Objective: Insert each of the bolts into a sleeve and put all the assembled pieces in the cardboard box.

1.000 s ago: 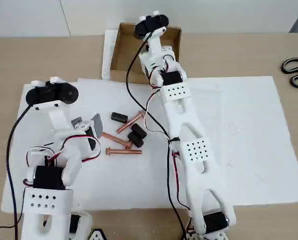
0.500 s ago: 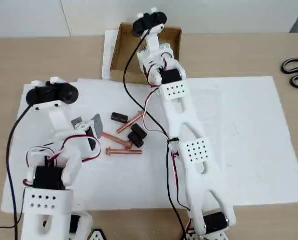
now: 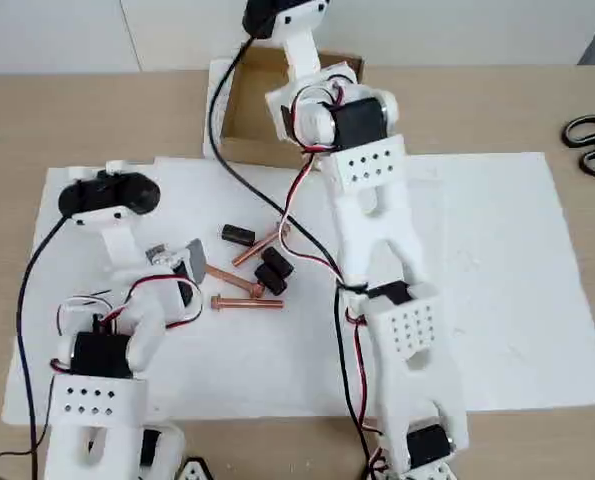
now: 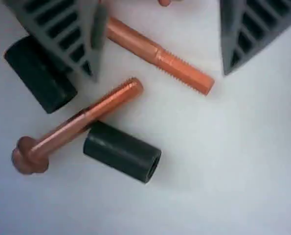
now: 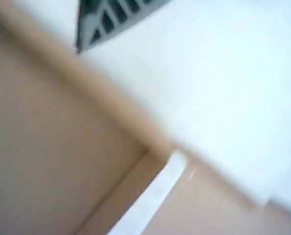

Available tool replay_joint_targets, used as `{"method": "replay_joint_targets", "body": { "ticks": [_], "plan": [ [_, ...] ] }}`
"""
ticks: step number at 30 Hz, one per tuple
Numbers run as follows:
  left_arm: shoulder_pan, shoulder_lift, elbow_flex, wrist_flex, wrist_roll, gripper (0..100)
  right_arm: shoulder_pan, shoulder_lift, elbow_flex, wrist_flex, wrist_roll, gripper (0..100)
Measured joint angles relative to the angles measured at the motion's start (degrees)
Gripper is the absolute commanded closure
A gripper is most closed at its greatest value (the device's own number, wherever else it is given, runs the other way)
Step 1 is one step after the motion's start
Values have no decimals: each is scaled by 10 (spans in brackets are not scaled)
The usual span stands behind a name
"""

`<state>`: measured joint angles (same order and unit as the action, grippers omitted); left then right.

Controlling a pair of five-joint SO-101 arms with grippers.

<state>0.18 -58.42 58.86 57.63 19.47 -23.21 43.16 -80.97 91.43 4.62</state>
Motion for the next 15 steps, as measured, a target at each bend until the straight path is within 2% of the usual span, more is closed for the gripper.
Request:
{"method": "replay_joint_targets", "body": {
  "ticks": [2,7,10,15],
  "plan": [
    [0,-1,9,0,0,844,-3,-14,0,51,0,808],
    [0,-1,46,-13,0,844,-3,-41,0,74,0,808],
    [0,0,84,-58,0,844,-12,-71,18,75,0,808],
    [0,0,175,-171,0,844,-34,-140,140,75,0,808]
  ]
}}
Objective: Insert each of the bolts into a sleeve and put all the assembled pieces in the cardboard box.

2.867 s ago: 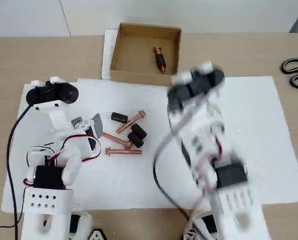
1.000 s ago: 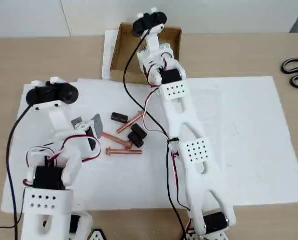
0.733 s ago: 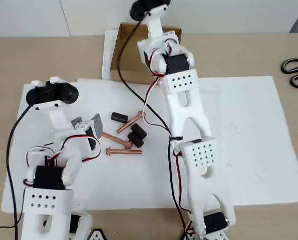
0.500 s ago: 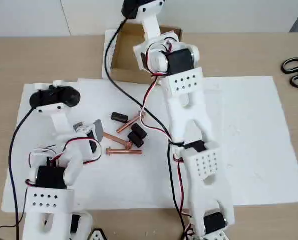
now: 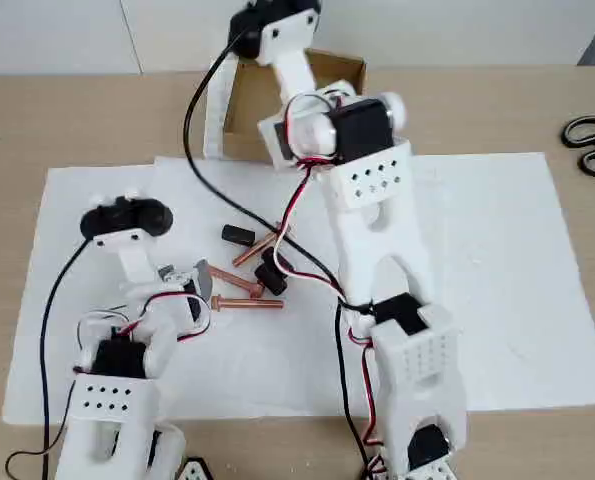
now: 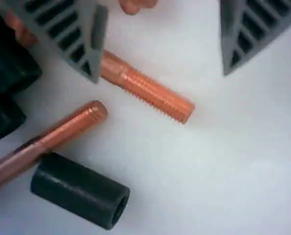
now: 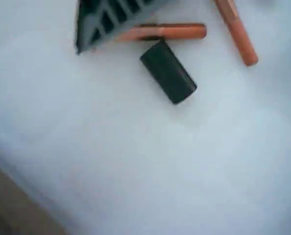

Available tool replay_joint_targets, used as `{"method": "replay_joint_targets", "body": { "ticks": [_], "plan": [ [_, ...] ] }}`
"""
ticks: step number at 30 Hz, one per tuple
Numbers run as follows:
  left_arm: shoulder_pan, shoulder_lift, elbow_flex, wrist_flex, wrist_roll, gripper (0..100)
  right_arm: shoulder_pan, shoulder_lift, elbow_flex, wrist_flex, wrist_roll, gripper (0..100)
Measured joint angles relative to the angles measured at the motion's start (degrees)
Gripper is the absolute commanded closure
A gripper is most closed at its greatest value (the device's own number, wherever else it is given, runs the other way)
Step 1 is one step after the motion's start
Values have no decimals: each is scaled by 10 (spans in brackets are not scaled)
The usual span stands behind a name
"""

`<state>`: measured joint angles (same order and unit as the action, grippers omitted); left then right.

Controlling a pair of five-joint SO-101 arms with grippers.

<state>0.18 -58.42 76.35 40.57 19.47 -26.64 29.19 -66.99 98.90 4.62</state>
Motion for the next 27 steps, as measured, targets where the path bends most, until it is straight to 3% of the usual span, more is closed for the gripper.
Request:
{"method": "replay_joint_targets", "body": {
  "ticks": [7,17,27],
  "plan": [
    [0,0,61,-103,0,844,-5,-95,170,0,0,808],
    [0,0,62,-109,0,844,-6,-104,323,0,0,805],
    [0,0,62,-109,0,844,-25,-4,331,-34,0,805]
  ]
}}
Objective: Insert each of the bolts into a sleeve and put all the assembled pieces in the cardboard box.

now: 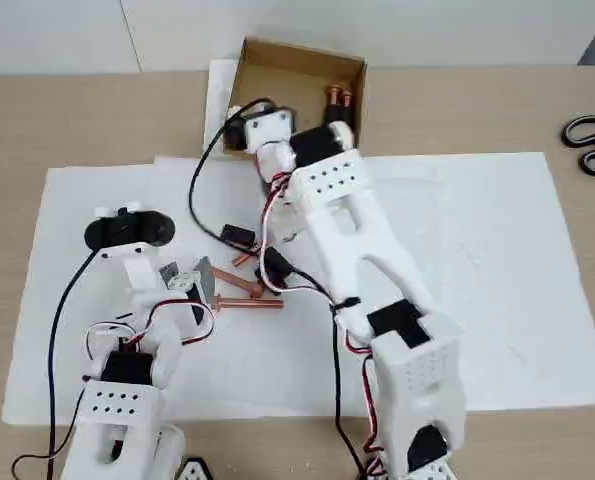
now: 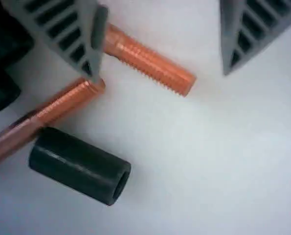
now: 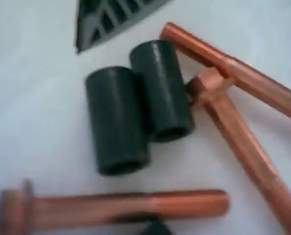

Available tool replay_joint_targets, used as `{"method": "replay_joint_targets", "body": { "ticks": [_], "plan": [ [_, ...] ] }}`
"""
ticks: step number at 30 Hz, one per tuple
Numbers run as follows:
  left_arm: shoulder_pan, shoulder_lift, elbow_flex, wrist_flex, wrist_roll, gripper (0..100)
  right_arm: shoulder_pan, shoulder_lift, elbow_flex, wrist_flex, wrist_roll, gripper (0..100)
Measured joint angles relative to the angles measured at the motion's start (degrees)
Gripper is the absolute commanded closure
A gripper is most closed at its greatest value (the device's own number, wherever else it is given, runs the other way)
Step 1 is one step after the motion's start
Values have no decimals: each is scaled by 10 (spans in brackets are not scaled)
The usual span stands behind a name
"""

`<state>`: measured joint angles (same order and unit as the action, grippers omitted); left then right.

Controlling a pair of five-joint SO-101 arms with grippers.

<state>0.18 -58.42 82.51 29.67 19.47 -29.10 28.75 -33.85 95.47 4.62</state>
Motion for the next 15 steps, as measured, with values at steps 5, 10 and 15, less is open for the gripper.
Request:
{"method": "replay_joint_targets", "body": {
  "ticks": [5,10,15],
  "plan": [
    [-2,0,0,0,0,844,-39,31,4,0,50,808],
    [-2,0,0,0,0,844,-65,55,4,0,69,809],
    [-2,0,0,0,0,844,-67,78,4,3,84,809]
  ]
}}
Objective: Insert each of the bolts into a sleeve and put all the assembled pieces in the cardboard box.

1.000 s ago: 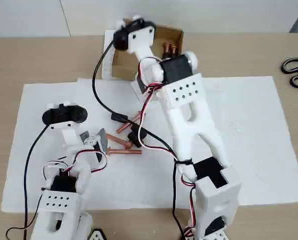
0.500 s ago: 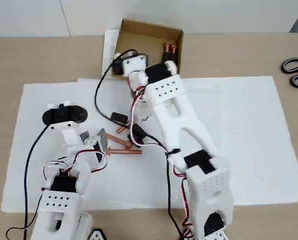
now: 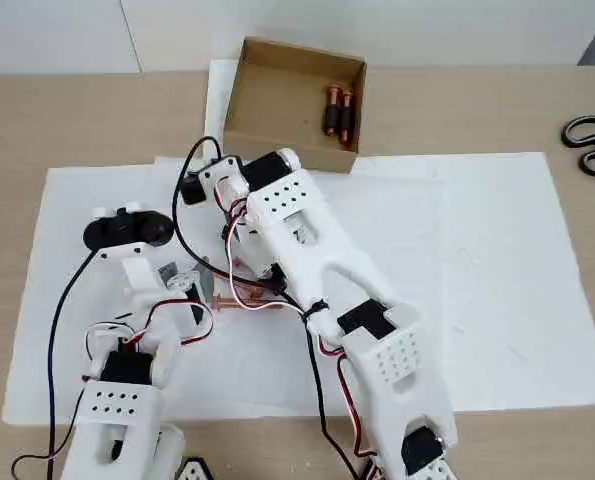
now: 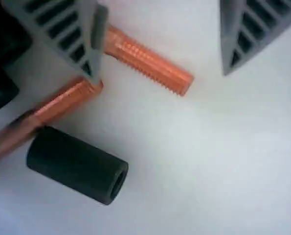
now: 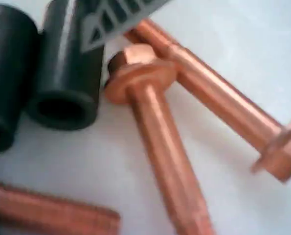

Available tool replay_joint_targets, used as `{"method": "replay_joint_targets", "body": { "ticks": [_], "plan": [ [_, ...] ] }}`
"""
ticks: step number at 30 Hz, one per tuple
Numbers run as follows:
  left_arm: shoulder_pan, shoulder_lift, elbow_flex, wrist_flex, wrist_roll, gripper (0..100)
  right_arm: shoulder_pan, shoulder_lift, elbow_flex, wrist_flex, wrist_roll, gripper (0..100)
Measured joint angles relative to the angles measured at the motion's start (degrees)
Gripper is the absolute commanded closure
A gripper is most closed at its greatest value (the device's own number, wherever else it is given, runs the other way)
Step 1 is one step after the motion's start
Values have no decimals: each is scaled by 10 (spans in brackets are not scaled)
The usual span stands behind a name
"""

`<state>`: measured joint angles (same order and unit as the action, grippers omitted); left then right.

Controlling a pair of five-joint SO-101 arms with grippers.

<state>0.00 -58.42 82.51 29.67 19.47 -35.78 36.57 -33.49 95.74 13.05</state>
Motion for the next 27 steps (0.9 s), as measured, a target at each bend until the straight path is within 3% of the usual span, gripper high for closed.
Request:
{"method": "replay_joint_targets", "body": {
  "ticks": [27],
  "plan": [
    [0,0,1,0,0,844,0,2,0,4,14,809]
  ]
}}
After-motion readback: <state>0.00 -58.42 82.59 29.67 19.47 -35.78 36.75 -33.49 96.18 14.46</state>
